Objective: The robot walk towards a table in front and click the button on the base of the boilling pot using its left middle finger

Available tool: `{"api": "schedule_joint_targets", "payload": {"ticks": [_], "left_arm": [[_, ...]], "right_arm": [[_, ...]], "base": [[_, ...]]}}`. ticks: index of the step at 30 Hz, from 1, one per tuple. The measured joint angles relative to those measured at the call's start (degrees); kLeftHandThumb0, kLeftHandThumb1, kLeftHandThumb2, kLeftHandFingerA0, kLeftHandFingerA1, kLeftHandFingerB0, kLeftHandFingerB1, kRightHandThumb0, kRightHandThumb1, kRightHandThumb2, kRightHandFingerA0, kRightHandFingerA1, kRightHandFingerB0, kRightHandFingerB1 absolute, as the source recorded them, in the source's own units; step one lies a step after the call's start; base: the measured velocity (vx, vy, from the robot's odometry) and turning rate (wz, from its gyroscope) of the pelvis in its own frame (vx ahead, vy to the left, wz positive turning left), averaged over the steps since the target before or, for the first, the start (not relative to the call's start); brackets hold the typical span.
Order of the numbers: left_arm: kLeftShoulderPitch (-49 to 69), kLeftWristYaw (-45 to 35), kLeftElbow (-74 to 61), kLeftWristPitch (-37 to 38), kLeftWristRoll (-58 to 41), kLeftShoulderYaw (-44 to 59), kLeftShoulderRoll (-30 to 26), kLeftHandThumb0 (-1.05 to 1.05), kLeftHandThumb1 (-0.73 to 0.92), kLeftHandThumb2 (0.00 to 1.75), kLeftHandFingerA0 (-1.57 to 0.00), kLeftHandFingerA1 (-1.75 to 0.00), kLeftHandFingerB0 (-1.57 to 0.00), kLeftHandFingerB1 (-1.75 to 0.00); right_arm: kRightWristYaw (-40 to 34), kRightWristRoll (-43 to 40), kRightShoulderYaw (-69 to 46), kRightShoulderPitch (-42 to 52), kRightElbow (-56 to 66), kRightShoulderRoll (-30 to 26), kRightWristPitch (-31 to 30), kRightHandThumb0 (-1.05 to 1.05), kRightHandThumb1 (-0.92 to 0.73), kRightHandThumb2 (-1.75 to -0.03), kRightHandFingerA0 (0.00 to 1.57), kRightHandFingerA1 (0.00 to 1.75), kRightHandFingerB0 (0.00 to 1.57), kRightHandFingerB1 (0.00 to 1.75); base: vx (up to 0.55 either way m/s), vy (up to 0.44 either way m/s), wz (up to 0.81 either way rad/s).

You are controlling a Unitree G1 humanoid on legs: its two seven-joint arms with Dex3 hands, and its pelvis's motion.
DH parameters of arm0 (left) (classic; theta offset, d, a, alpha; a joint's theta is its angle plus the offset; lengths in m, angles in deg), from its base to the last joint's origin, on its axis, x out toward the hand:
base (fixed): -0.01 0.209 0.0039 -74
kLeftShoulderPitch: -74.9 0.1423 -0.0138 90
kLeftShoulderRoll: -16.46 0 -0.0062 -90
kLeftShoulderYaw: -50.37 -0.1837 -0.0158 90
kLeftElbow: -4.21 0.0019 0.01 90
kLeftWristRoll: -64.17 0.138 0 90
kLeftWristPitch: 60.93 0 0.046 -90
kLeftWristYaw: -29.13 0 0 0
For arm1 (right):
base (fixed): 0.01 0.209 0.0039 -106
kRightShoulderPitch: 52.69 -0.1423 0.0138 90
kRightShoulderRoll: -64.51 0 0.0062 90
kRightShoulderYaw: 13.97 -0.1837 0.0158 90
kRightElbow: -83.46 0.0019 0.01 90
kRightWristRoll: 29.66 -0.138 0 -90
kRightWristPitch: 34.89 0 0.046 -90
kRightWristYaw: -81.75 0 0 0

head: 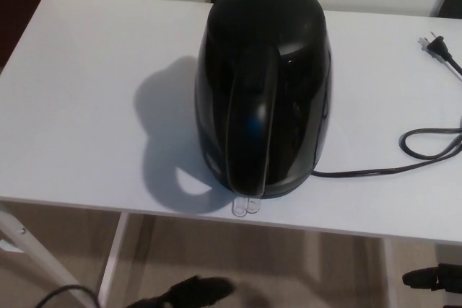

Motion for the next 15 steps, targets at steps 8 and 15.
{"api": "schedule_joint_targets", "payload": {"ticks": [8, 15], "left_arm": [[-3.7, 0.4, 19.2, -1.7, -0.6, 1.1, 4.9, -0.14, 0.48, 0.68, -0.06, -0.28, -0.04, -0.15], [-6.4, -0.9, 32.4, -2.3, -6.1, 7.4, 12.0, -0.11, 0.51, 0.55, -0.11, -0.32, -0.03, -0.21]], "right_arm": [[0.0, 0.0, 0.1, 0.0, -0.1, 0.1, 0.0, -0.41, -0.32, -0.51, 0.95, 0.51, 0.71, 0.46], [-0.1, 0.0, 0.2, -0.1, -0.1, 0.2, 0.0, -0.35, -0.29, -0.5, 0.97, 0.51, 0.72, 0.47]], "base": [[0.0, 0.0, 0.0], [0.0, 0.0, 0.0]]}}
